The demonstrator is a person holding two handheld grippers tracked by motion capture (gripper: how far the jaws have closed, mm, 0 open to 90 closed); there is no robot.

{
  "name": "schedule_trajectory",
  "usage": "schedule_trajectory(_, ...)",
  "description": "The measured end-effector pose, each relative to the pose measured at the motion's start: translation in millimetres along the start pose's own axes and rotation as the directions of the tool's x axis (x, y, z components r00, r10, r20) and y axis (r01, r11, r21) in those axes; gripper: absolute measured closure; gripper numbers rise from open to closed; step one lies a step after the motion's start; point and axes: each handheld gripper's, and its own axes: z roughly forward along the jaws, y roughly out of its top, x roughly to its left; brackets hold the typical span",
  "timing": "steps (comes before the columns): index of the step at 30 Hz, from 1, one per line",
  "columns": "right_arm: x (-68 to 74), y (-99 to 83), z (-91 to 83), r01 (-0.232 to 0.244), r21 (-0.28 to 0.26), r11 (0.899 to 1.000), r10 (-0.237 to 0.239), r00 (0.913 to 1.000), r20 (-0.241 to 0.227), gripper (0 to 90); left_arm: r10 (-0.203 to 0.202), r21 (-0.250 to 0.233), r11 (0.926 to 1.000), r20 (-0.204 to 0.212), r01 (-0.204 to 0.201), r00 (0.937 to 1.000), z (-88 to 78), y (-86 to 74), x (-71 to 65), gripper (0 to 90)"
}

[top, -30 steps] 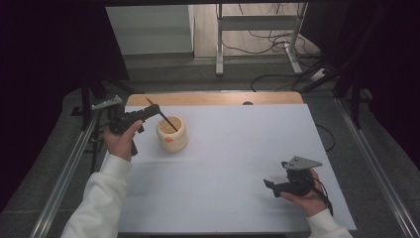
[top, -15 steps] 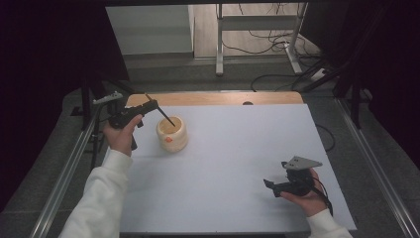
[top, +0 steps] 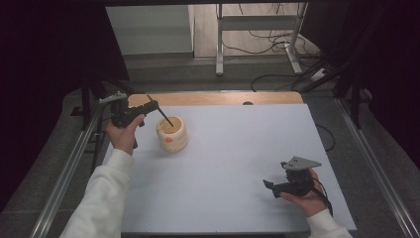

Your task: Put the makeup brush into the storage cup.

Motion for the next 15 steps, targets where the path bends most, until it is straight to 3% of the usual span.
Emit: schedule_trajectory(15,0.0,-0.7,1.1,-0.002,0.003,1.000,0.002,1.0000,-0.004,6.2,0.003,0.048,0.9989,-0.026,-0.002,0.9997,13.8,-12.9,4.1,83.5)
